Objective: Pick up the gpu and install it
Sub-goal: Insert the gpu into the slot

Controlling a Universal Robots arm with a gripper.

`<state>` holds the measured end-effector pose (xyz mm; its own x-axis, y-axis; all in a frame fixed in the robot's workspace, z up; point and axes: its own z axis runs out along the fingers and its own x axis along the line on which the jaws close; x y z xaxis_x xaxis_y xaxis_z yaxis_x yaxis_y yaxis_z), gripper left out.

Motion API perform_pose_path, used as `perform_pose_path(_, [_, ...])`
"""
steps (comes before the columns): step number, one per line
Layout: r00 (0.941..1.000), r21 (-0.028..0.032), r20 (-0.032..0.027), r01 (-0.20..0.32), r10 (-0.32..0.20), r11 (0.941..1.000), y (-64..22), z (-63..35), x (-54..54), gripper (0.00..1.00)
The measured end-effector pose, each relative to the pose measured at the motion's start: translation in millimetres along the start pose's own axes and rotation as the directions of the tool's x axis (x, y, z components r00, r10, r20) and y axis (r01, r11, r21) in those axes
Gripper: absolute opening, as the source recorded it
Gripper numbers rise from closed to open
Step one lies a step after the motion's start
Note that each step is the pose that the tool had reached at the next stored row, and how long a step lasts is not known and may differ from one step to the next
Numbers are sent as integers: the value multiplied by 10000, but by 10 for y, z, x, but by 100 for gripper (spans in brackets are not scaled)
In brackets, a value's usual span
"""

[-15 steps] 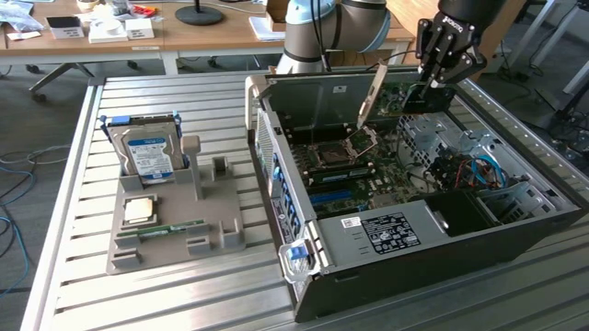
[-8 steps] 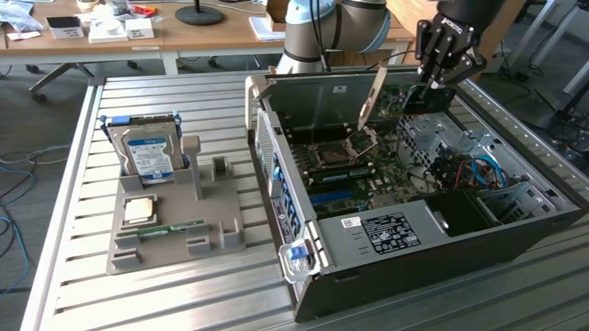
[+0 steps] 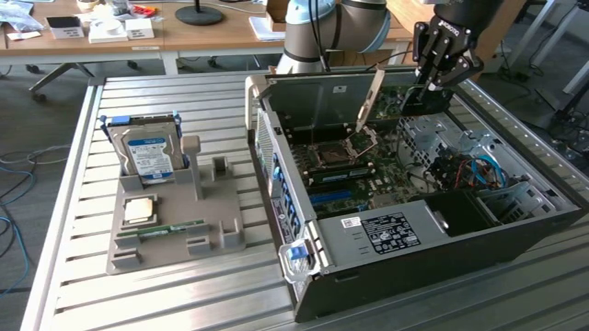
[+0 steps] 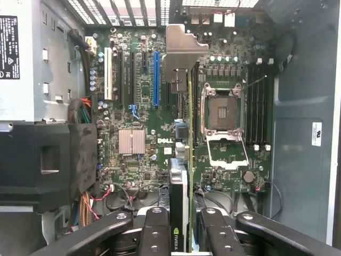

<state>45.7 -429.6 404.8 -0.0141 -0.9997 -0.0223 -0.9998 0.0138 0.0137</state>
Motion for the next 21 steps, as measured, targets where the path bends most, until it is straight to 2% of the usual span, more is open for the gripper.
perform_pose_path(21, [10000, 2, 2, 0, 0, 10000, 26, 58, 2, 27])
